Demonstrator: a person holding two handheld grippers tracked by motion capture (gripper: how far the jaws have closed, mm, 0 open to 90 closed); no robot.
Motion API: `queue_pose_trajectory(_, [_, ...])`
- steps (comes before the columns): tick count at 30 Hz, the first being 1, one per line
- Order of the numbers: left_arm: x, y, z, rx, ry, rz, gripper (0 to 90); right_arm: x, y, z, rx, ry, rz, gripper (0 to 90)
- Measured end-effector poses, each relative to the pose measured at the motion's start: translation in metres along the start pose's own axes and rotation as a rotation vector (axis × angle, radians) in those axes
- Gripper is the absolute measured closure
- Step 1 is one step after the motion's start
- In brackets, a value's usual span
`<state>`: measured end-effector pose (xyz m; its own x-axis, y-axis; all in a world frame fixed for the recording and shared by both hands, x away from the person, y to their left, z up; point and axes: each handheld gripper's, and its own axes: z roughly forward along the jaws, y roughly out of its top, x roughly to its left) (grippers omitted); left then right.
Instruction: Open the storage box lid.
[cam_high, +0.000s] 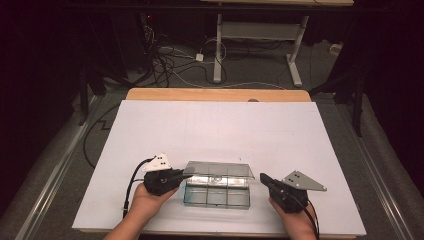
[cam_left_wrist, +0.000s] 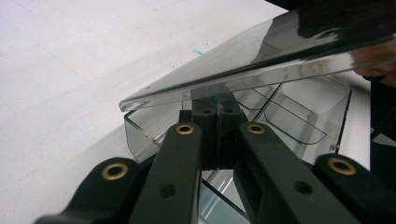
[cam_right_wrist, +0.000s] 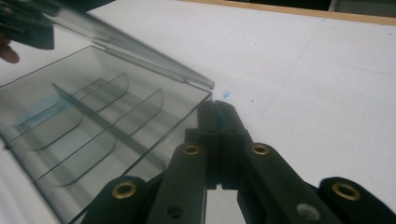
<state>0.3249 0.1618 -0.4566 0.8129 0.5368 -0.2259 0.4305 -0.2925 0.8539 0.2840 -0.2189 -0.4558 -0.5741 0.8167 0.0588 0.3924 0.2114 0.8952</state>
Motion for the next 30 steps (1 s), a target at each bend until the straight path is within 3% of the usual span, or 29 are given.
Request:
queue_pose_trajectory(8, [0.003,0.001,0.004,-0.015,-0.022,0.004,87.6,-0.011,0.005,0.025,0.017,-0.024,0.015,90.0])
queue_pose_trajectory(13, [0.006,0.002,0.002,-0.033,-0.030,-0.014,87.6,-0.019,0.012,0.039,0.028,-0.049,0.044,90.0])
queue_pose_trajectory(21, [0.012,0.005,0.005,-0.038,-0.023,-0.028,87.6,-0.032,0.022,0.047,0.009,-0.076,0.065,90.0])
queue_pose_trajectory(30, [0.016,0.008,0.008,-0.048,-0.025,-0.032,87.6,-0.027,0.035,0.055,-0.015,-0.036,0.068,90.0])
